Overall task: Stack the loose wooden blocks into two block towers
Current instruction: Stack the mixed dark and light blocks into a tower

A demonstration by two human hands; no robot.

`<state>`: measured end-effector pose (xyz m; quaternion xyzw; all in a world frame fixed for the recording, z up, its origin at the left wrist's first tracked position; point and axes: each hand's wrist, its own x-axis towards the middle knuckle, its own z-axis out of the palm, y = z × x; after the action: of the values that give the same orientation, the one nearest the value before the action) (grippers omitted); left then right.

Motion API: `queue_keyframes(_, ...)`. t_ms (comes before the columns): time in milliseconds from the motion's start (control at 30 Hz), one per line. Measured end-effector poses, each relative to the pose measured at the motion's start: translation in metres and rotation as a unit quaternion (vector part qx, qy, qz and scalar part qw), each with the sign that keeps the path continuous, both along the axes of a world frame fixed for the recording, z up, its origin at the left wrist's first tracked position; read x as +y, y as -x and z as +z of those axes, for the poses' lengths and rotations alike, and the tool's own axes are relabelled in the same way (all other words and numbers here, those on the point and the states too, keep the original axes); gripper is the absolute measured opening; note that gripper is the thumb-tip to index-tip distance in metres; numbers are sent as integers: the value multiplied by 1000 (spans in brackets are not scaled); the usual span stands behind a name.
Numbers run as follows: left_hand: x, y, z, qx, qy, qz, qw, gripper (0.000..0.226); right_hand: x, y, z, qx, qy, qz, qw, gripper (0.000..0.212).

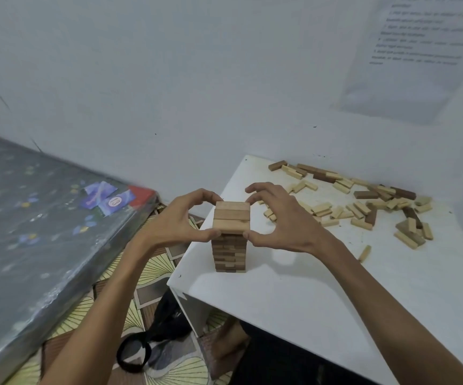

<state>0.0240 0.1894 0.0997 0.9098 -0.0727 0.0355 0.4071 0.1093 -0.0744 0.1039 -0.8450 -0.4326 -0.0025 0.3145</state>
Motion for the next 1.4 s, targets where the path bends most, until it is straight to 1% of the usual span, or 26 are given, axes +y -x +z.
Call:
queue_keyframes(167, 1, -1, -6, 6, -3, 3, 1000, 60, 1, -2, -6, 8, 13, -1, 1000, 64)
queue_keyframes(333, 2, 0, -9, 9, 4, -2, 1000, 58, 1, -1, -8, 9, 8, -1, 1000, 59)
queue_keyframes(700, 3, 2, -10, 9, 11, -3, 1000, 58, 3, 2, -9, 7, 12, -4, 1000, 58)
queue_keyframes(1067, 4, 2, -13, 20, 15, -7, 1000, 62, 2, 1, -12, 24, 23, -2, 999, 63)
queue_keyframes(1167, 3, 4, -13, 16, 15, -10, 1000, 69, 1, 3, -11, 22, 27, -1, 999, 69)
queue_keyframes(1300, 4, 6, -13, 9, 32, -13, 999, 76, -1, 5, -10, 33, 36, -6, 999, 88)
queue_keyframes(1400, 4, 7, -10, 2, 36, -13, 999, 77, -5, 5, -8, 29, 32, -11, 999, 87)
